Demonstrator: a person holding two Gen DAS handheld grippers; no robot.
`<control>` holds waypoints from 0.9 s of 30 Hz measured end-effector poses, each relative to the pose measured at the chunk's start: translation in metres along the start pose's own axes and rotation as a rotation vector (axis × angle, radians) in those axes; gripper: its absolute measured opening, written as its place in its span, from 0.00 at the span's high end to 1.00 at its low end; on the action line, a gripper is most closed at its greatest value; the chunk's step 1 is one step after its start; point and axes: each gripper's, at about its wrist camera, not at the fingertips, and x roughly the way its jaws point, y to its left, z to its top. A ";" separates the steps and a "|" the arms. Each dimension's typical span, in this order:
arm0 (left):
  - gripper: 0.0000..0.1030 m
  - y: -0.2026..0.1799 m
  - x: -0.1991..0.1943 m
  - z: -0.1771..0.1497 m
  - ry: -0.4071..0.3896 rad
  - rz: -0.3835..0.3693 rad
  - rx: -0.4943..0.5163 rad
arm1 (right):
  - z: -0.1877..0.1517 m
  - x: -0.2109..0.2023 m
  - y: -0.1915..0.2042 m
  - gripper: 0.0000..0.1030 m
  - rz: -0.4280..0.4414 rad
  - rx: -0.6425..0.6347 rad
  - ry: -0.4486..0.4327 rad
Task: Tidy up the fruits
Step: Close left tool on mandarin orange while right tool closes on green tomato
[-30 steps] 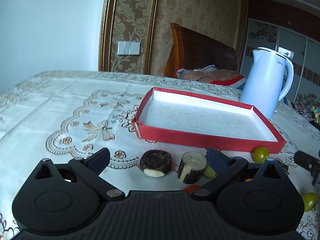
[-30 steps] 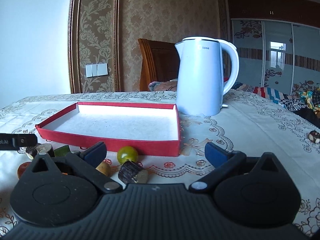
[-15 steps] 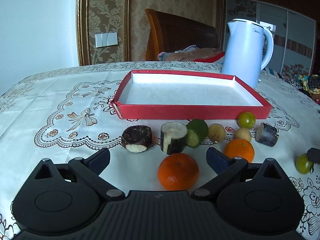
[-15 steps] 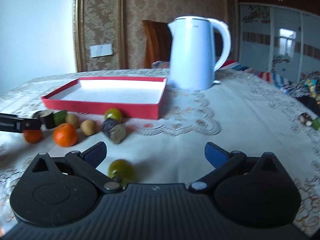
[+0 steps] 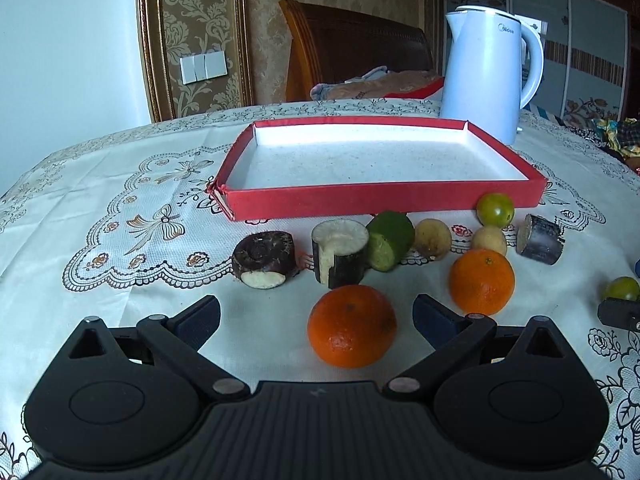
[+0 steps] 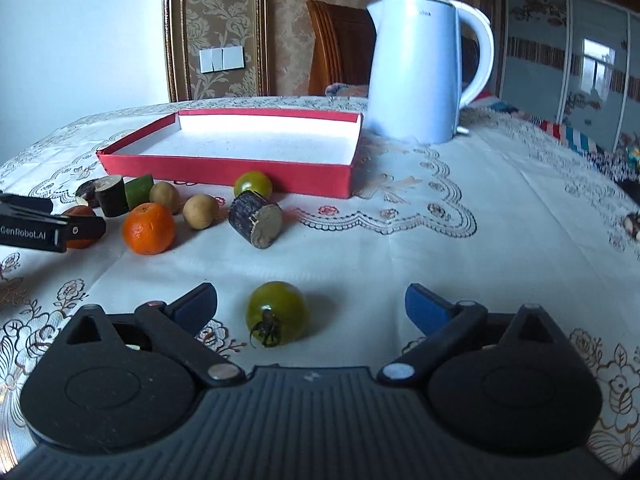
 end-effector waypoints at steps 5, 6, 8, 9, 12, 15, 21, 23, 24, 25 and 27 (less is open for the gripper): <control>0.00 -0.002 0.002 -0.001 0.020 -0.009 0.012 | 0.000 0.003 0.003 0.06 0.001 -0.012 0.018; 0.00 -0.003 0.002 -0.001 0.019 -0.011 0.016 | 0.000 0.004 0.004 0.06 0.000 -0.016 0.019; 0.00 -0.003 0.002 -0.001 0.018 -0.016 0.020 | -0.001 0.004 0.005 0.10 -0.010 -0.028 0.021; 0.00 -0.003 0.002 -0.001 0.017 -0.016 0.020 | -0.001 0.004 0.007 0.13 -0.015 -0.035 0.020; 0.01 -0.002 0.002 -0.001 0.015 -0.018 0.016 | -0.002 0.003 0.009 0.21 -0.022 -0.054 0.013; 0.01 -0.004 0.000 -0.001 0.004 -0.025 0.024 | -0.002 0.001 0.012 0.30 -0.024 -0.070 0.001; 0.01 -0.005 -0.001 -0.001 -0.007 -0.034 0.029 | -0.002 0.000 0.012 0.33 -0.025 -0.069 -0.004; 0.08 -0.005 -0.001 0.000 -0.007 -0.033 0.027 | -0.002 0.000 0.012 0.35 -0.027 -0.068 -0.008; 0.13 -0.004 -0.001 0.000 -0.006 -0.031 0.024 | -0.002 0.000 0.011 0.37 -0.026 -0.065 -0.011; 0.15 -0.003 -0.001 0.000 -0.001 -0.030 0.019 | -0.002 -0.001 0.011 0.37 -0.024 -0.060 -0.012; 0.29 -0.002 0.002 0.000 0.020 -0.035 0.011 | -0.002 -0.001 0.011 0.41 -0.018 -0.054 -0.012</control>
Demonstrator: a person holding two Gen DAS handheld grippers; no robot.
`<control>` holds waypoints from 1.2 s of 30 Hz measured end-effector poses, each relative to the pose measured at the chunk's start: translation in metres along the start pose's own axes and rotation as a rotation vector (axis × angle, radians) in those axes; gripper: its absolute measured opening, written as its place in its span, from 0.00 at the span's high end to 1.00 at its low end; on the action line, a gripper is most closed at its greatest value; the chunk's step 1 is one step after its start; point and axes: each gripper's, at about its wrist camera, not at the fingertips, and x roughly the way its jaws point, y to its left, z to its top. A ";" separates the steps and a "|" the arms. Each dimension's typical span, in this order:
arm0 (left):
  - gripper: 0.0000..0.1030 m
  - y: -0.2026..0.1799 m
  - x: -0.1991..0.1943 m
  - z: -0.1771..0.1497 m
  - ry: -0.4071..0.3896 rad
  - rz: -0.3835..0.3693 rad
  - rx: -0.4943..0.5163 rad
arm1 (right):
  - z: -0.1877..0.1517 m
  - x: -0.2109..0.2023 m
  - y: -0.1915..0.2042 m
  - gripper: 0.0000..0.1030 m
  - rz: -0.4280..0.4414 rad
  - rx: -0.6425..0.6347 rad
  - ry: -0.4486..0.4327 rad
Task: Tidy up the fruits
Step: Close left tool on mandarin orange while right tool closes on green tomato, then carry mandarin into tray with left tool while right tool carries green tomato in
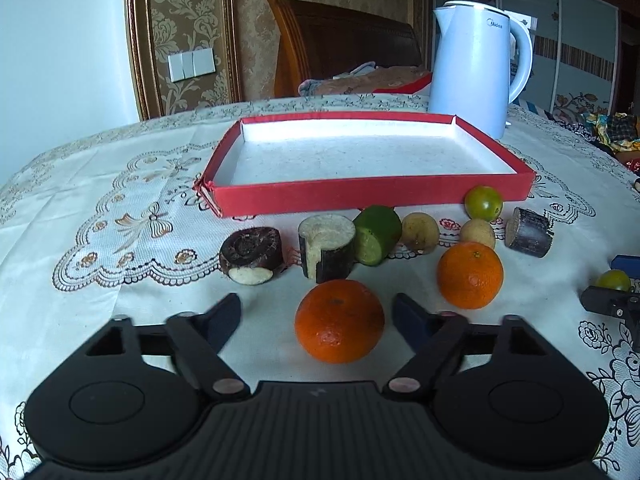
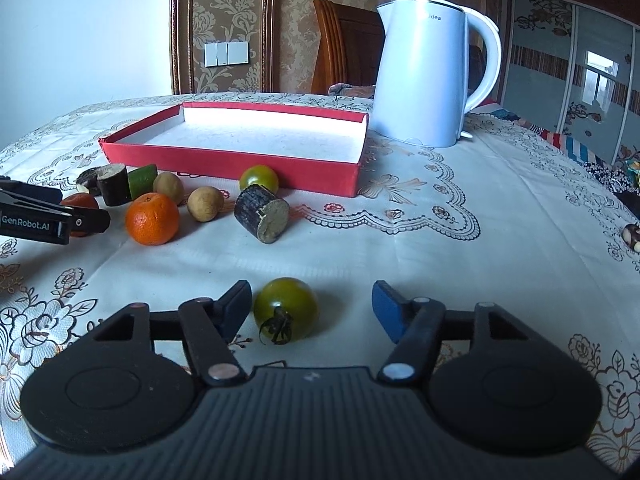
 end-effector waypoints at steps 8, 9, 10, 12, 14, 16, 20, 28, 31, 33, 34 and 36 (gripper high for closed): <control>0.52 -0.004 -0.003 -0.003 -0.007 -0.029 0.021 | -0.002 -0.002 0.014 0.69 0.037 -0.064 -0.008; 0.55 -0.003 -0.003 -0.002 -0.008 -0.038 0.018 | -0.002 -0.002 0.014 0.70 0.039 -0.065 -0.010; 0.58 -0.003 -0.004 -0.002 -0.009 -0.044 0.014 | -0.002 -0.002 0.014 0.70 0.041 -0.063 -0.009; 0.59 -0.002 -0.003 -0.002 -0.010 -0.040 0.009 | -0.002 -0.002 0.013 0.70 0.043 -0.057 -0.008; 0.60 -0.001 -0.003 -0.001 -0.011 -0.040 0.000 | -0.003 -0.002 0.012 0.70 0.046 -0.052 -0.009; 0.60 0.001 -0.003 -0.001 -0.011 -0.029 -0.012 | -0.003 -0.003 0.012 0.70 0.046 -0.049 -0.015; 0.60 0.003 -0.004 -0.001 -0.010 -0.028 -0.024 | -0.003 -0.003 0.009 0.70 0.053 -0.030 -0.021; 0.60 0.004 -0.003 0.001 -0.009 -0.018 -0.035 | 0.004 -0.003 0.010 0.70 0.066 -0.019 -0.050; 0.60 0.003 -0.002 0.006 -0.003 -0.016 -0.040 | 0.013 -0.004 0.012 0.70 0.070 -0.024 -0.071; 0.60 0.002 -0.003 0.010 -0.003 -0.023 -0.049 | 0.020 -0.004 0.013 0.70 0.077 -0.026 -0.085; 0.60 0.002 -0.003 0.012 -0.003 -0.025 -0.053 | 0.025 -0.004 0.014 0.70 0.082 -0.028 -0.095; 0.60 -0.001 -0.002 0.016 -0.004 -0.020 -0.053 | 0.032 -0.003 0.016 0.70 0.080 -0.041 -0.109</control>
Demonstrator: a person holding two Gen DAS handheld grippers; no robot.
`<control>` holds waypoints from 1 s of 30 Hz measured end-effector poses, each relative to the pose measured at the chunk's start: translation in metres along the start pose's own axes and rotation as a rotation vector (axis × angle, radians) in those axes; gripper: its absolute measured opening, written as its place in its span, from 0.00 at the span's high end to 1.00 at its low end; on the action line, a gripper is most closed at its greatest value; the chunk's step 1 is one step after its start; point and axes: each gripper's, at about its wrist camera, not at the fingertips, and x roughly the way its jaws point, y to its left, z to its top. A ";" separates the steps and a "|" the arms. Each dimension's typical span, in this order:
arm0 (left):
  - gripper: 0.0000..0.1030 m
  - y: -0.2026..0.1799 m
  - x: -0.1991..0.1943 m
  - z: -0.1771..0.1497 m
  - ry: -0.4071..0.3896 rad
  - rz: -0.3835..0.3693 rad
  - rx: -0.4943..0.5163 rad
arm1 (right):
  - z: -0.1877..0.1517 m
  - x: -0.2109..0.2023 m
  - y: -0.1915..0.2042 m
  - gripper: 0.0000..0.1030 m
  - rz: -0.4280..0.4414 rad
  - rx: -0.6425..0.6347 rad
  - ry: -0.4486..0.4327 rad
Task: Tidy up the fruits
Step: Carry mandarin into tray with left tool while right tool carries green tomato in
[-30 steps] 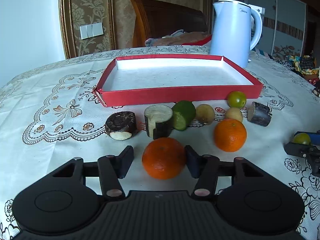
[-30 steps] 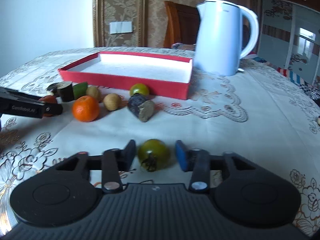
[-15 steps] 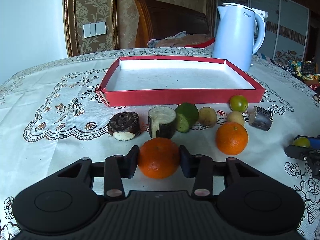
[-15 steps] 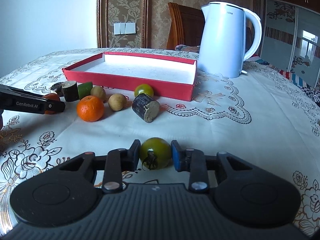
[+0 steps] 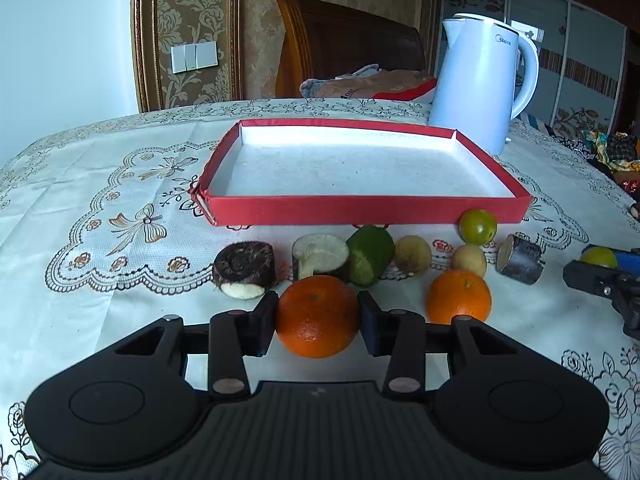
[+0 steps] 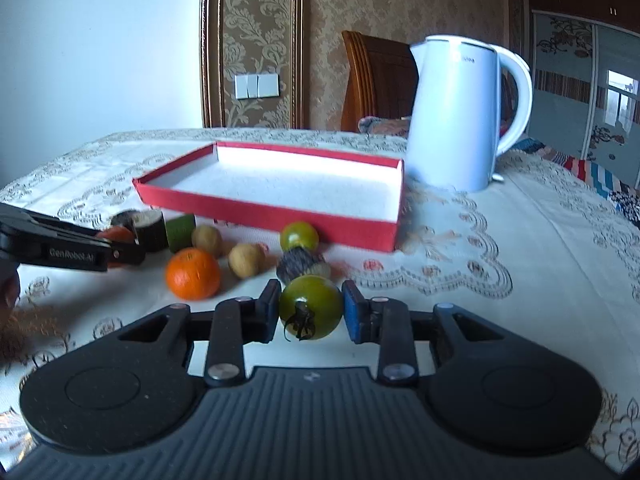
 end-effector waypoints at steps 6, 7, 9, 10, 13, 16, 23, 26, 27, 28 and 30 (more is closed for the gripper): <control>0.60 -0.007 0.005 0.019 -0.016 0.007 0.001 | 0.022 0.014 -0.002 0.70 -0.014 0.001 -0.024; 0.60 -0.007 0.007 0.022 -0.015 0.003 -0.003 | 0.025 0.017 -0.003 0.70 -0.019 0.000 -0.027; 0.60 -0.007 0.011 0.029 -0.016 0.005 -0.016 | 0.029 0.021 -0.004 0.70 -0.027 -0.004 -0.030; 0.60 -0.007 0.015 0.033 -0.016 0.007 -0.024 | 0.032 0.024 -0.004 0.70 -0.034 -0.007 -0.032; 0.60 -0.007 0.027 0.046 -0.006 0.006 -0.045 | 0.038 0.036 -0.006 0.70 -0.052 -0.012 -0.032; 0.60 -0.010 0.040 0.057 0.002 0.014 -0.050 | 0.046 0.050 -0.010 0.70 -0.062 0.001 -0.024; 0.59 -0.021 0.061 0.075 -0.014 0.059 -0.048 | 0.061 0.084 -0.024 0.70 -0.059 0.074 0.003; 0.59 -0.024 0.067 0.079 -0.022 0.068 -0.045 | 0.066 0.099 -0.024 0.70 -0.082 0.072 0.006; 0.59 -0.025 0.069 0.081 -0.023 0.074 -0.043 | 0.067 0.104 -0.024 0.70 -0.085 0.073 0.011; 0.59 -0.026 0.072 0.084 -0.025 0.080 -0.043 | 0.068 0.108 -0.024 0.70 -0.087 0.076 0.017; 0.60 -0.028 0.078 0.089 -0.025 0.079 -0.041 | 0.071 0.116 -0.024 0.70 -0.094 0.082 0.025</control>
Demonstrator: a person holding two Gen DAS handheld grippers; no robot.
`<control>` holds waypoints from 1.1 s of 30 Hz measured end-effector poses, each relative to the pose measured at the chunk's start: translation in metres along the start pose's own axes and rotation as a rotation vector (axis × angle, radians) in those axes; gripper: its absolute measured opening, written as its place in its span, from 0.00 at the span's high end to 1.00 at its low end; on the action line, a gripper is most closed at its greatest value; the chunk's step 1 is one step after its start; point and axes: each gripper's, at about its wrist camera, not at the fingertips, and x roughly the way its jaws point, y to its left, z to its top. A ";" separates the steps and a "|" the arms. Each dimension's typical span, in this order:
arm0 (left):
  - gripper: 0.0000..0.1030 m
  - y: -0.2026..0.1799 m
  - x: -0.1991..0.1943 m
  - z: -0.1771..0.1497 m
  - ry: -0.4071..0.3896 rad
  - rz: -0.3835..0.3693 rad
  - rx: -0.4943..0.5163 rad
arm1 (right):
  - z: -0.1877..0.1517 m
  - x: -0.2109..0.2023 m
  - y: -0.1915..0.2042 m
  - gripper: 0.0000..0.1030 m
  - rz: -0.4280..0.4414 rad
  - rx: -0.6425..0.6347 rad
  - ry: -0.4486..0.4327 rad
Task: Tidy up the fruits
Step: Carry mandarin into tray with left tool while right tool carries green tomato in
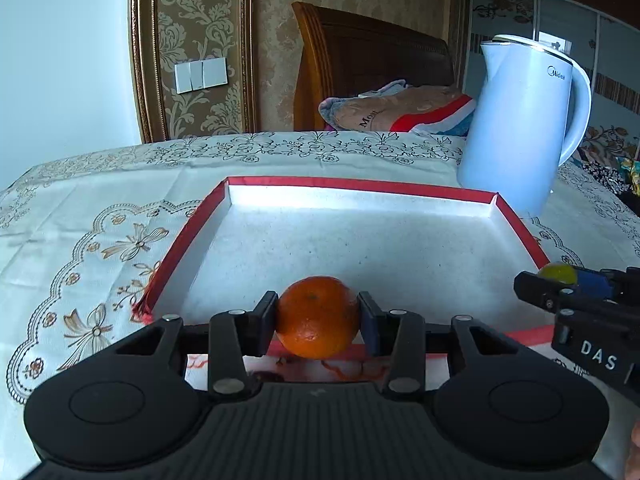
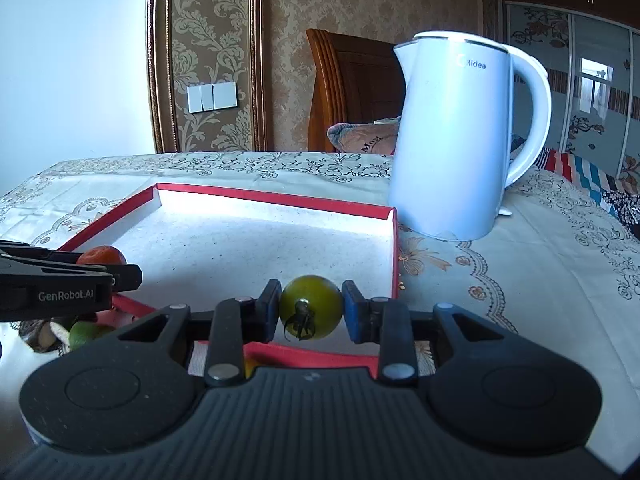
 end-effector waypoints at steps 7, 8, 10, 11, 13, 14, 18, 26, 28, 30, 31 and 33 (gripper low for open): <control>0.60 -0.004 0.019 0.008 0.016 0.015 0.009 | 0.008 0.026 0.000 0.70 -0.016 0.013 0.031; 0.60 -0.004 0.021 0.007 0.023 0.017 0.005 | 0.008 0.031 -0.001 0.70 -0.015 0.020 0.046; 0.60 -0.002 0.027 0.008 0.039 0.015 -0.003 | 0.007 0.041 -0.003 0.70 -0.011 0.034 0.077; 0.60 -0.002 0.030 0.008 0.043 0.013 -0.005 | 0.007 0.044 -0.003 0.70 -0.008 0.037 0.088; 0.59 -0.003 0.034 0.009 0.044 0.018 0.004 | 0.007 0.050 -0.001 0.70 -0.009 0.034 0.102; 0.60 -0.003 0.037 0.010 0.042 0.028 0.007 | 0.007 0.052 0.000 0.70 -0.013 0.029 0.103; 0.59 -0.002 0.045 0.011 0.047 0.049 0.007 | 0.008 0.059 0.002 0.70 -0.025 0.025 0.104; 0.59 0.004 0.059 0.009 0.052 0.091 -0.001 | 0.010 0.072 -0.003 0.67 -0.042 0.049 0.122; 0.59 0.004 0.059 0.009 0.046 0.095 0.005 | 0.010 0.069 -0.002 0.63 -0.053 0.039 0.106; 0.58 0.003 0.058 0.008 0.036 0.093 0.010 | 0.010 0.069 -0.002 0.58 -0.050 0.043 0.104; 0.56 0.003 0.057 0.008 0.032 0.090 0.011 | 0.010 0.069 -0.002 0.56 -0.047 0.046 0.107; 0.51 0.000 0.056 0.007 0.028 0.082 0.014 | 0.010 0.069 -0.003 0.54 -0.048 0.052 0.105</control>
